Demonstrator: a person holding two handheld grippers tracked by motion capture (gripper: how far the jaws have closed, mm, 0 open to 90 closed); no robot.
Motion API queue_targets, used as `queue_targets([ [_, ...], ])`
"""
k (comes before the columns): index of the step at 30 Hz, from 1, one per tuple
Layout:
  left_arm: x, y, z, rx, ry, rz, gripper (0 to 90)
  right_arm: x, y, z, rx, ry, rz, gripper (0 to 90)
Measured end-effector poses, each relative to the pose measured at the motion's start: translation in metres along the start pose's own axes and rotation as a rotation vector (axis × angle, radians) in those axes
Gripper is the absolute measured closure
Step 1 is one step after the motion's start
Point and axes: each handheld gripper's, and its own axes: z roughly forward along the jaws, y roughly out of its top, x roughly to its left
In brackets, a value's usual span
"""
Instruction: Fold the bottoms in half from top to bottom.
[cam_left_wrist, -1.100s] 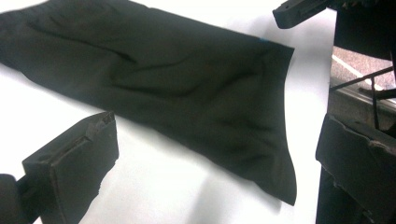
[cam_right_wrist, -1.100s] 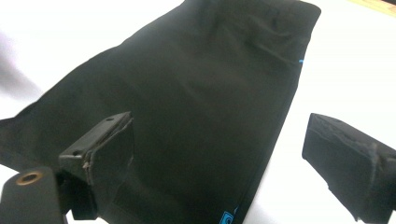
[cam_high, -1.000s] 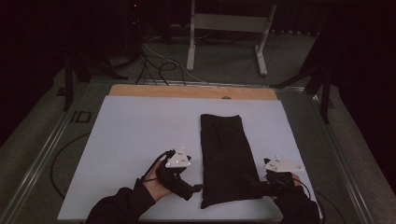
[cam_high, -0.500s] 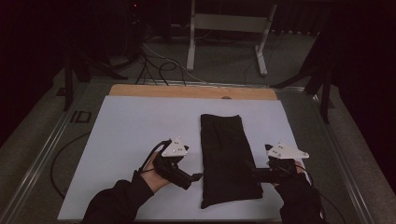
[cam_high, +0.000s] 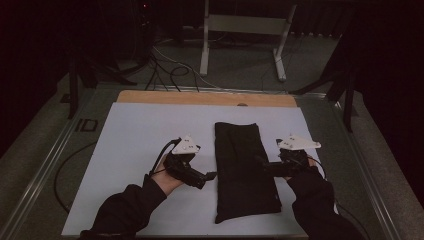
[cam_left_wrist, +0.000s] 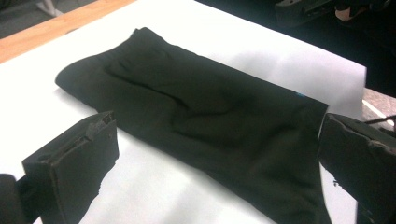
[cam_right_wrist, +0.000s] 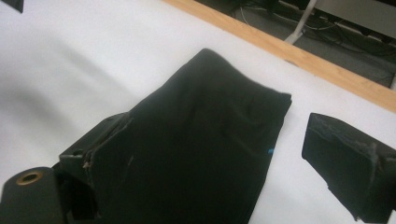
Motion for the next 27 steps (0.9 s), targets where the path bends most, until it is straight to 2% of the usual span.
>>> queue_targets([
  [8, 0.011, 0.005, 0.013, 0.007, 0.042, -0.039, 0.0, -0.014, 0.013, 0.024, 0.014, 0.001, 0.009, 9.6],
  [14, 0.019, 0.007, 0.023, 0.019, 0.058, -0.060, 0.0, -0.021, 0.017, 0.039, 0.018, 0.006, 0.025, 9.6],
  [15, 0.021, 0.008, 0.026, 0.019, 0.051, -0.065, 0.0, -0.023, 0.017, 0.041, 0.016, 0.004, 0.027, 9.6],
  [17, 0.024, 0.009, 0.030, 0.017, 0.060, -0.084, 0.0, -0.026, 0.018, 0.046, 0.022, 0.010, 0.039, 9.5],
  [20, 0.027, 0.011, 0.035, 0.015, 0.071, -0.070, 0.0, -0.028, 0.018, 0.052, 0.023, 0.007, 0.048, 9.5],
  [27, 0.042, 0.014, 0.049, 0.015, 0.086, -0.094, 0.0, -0.037, 0.013, 0.067, 0.050, -0.015, 0.074, 9.5],
])
